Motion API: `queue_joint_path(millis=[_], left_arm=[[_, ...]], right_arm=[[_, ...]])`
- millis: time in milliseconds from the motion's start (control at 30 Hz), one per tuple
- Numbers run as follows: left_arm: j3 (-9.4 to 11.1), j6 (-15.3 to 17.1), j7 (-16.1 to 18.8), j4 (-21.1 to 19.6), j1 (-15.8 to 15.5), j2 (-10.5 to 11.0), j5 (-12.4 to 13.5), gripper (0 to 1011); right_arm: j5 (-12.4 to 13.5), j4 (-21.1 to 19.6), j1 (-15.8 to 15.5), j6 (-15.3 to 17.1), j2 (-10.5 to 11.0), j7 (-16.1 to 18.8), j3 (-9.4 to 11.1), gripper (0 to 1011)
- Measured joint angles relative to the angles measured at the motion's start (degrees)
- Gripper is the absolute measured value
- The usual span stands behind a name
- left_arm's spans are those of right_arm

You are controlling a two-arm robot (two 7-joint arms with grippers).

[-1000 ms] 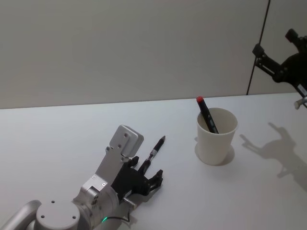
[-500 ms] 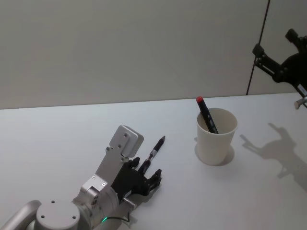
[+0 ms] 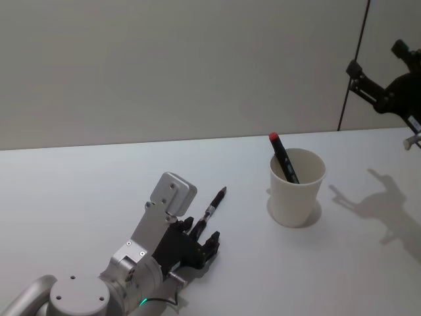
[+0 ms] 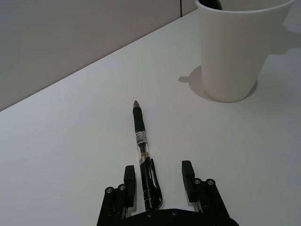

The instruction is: Place the pen into the pen holder.

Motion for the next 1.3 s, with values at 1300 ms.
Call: queue_joint_path(millis=[1300], left_arm=[[0.0, 0.0, 0.0, 0.0, 0.0, 0.0, 0.0, 296]], right_arm=[[0.0, 0.0, 0.0, 0.0, 0.0, 0.0, 0.0, 1002]])
